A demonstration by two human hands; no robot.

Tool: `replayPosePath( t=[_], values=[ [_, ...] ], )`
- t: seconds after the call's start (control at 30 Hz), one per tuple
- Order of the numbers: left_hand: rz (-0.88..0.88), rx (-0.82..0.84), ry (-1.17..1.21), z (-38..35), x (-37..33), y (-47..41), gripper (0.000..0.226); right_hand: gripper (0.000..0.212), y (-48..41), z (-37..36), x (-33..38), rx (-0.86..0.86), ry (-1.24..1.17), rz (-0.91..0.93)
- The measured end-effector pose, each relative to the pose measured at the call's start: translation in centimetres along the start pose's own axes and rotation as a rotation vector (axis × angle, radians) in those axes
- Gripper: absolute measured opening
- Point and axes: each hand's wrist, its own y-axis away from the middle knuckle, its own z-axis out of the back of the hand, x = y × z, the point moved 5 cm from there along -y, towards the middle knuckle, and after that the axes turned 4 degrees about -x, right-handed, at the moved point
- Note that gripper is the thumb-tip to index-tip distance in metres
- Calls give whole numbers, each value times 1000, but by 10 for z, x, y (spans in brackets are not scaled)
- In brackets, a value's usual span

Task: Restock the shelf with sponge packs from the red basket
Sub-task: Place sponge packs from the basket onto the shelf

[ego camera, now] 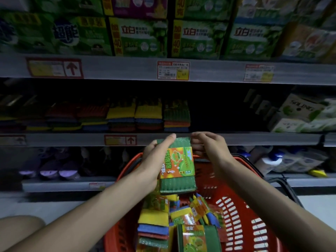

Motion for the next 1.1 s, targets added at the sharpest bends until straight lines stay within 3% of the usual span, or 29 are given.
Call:
replayPosePath(
  t=[0.07,0.17,0.33,0.57,0.7,0.77,1.1],
  values=[
    [-68,-8,-40,3,-5,-4,48,14,-9,1,0,-18,-22,0],
    [-166,-29,-152,7,-10,-8,35,10,-19,-1,2,-48,-54,-7],
    [-234,8,-247,10,-11,-12,36,5,-28,-15,2,-59,-170,-58],
    [-202,52,-272,14,-5,-11,37,24,-37,-24,0,-91,-222,-40],
    [-198,51,-275,16,-4,-10,42,8,-38,-25,1,-118,-199,-1],
    [-196,53,-273,17,-5,-9,46,17,-38,-25,2,-119,-188,28],
    [-207,46,-270,24,-5,-7,41,17,-44,-25,3,-148,-190,42]
  ],
)
